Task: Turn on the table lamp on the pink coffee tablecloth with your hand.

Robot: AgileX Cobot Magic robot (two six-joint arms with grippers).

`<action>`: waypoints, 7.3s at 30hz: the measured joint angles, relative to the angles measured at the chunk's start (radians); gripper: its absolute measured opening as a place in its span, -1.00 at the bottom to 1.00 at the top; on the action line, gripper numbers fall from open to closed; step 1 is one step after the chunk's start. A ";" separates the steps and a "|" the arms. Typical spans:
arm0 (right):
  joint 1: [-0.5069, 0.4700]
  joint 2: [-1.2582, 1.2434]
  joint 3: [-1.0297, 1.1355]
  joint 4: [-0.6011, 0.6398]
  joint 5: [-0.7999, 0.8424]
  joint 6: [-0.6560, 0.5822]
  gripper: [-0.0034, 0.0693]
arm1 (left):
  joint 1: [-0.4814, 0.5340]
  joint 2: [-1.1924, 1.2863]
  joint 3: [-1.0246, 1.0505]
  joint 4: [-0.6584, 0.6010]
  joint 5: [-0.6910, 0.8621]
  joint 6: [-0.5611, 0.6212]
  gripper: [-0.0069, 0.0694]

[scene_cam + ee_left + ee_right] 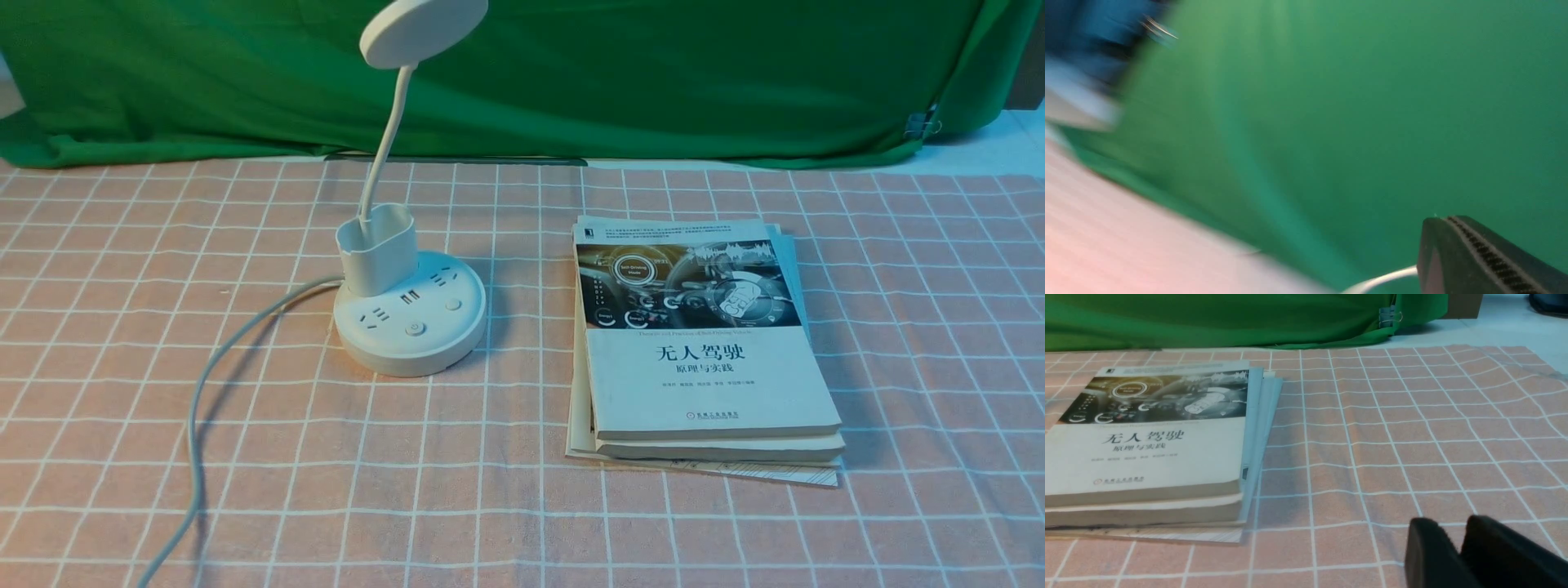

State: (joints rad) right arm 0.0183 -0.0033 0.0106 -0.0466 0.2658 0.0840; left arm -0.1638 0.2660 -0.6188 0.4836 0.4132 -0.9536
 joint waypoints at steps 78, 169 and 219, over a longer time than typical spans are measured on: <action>0.000 0.000 0.000 0.000 0.000 0.000 -0.40 | -0.239 1.740 -0.764 -0.734 -0.017 1.173 -0.81; 0.000 0.000 0.000 0.000 0.000 0.000 -0.40 | -0.110 0.048 0.384 -0.569 -0.457 1.225 -0.81; 0.000 0.000 0.000 0.000 0.000 0.000 -0.26 | 0.160 -0.268 0.624 -0.590 -0.193 0.934 -0.81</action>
State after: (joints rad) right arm 0.0183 -0.0033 0.0106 -0.0466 0.2661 0.0837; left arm -0.0042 -0.0024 0.0051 -0.1062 0.2198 -0.0199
